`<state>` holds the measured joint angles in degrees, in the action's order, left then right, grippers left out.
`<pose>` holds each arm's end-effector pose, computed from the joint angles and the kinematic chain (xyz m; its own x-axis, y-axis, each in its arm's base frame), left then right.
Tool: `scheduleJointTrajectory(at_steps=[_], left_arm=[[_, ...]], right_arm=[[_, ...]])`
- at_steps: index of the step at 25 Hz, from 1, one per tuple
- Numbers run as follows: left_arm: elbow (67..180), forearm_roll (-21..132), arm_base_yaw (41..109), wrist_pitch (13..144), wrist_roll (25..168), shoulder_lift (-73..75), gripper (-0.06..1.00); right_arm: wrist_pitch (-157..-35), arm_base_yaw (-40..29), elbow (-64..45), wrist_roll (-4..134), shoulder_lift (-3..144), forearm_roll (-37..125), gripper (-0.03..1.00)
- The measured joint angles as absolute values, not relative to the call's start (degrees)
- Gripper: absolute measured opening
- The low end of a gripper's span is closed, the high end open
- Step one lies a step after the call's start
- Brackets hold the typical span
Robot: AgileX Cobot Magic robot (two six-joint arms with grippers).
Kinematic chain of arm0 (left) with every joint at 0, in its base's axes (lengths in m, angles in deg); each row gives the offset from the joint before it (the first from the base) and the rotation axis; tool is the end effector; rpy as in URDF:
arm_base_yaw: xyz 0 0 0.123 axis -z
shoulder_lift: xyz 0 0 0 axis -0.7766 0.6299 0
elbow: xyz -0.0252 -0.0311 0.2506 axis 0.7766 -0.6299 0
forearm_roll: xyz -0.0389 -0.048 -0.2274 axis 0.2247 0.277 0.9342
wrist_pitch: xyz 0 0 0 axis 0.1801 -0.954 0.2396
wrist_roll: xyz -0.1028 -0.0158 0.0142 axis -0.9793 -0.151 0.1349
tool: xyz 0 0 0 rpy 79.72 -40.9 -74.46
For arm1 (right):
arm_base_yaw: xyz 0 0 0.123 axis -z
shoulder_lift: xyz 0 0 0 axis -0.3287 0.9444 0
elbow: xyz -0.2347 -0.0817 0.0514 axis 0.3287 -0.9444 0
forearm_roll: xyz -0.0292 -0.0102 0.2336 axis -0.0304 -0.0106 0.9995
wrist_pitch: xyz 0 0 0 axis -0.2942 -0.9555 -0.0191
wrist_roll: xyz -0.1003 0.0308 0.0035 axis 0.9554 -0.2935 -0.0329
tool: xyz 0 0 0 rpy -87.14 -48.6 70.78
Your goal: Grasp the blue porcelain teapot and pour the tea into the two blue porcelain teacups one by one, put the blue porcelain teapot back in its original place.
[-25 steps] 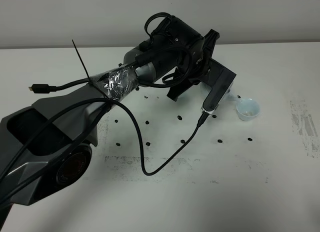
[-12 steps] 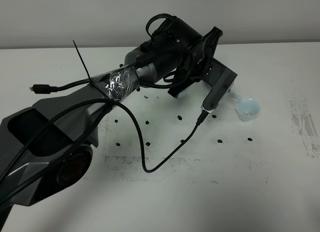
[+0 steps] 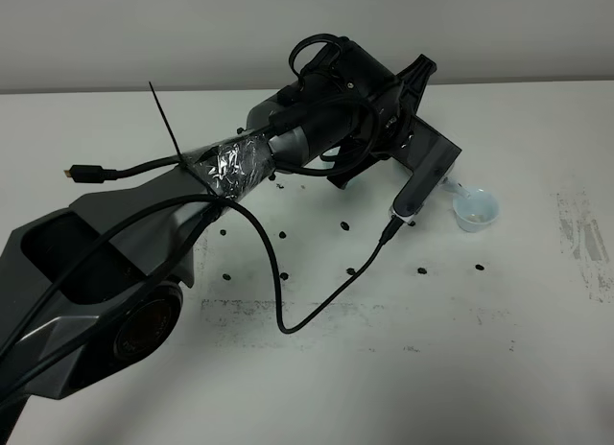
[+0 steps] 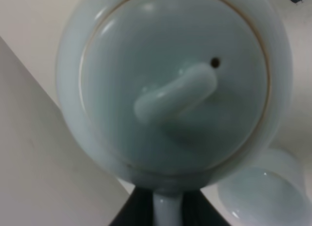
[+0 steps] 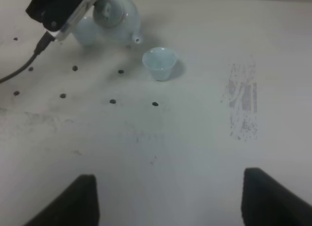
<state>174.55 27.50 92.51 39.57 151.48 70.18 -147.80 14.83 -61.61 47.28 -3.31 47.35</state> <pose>0.4061 -0.3359 0.1651 0.6542 0.7174 0.2393 0.4534 -0.6253 0.6351 0.0221 0.0193 0.2617 -0.4575 -0.0254 -0.8888 -0.2191 0.9720 0.0851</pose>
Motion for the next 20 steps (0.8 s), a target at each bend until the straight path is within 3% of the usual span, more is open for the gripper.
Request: scheduleJointTrajectory(at_steps=[20], left_arm=[[174.55, 23.54, 92.57, 43.35, 148.80, 72.49, 0.04]], right_arm=[[-147.80, 14.83, -61.61, 47.28, -3.31, 47.35, 0.59]])
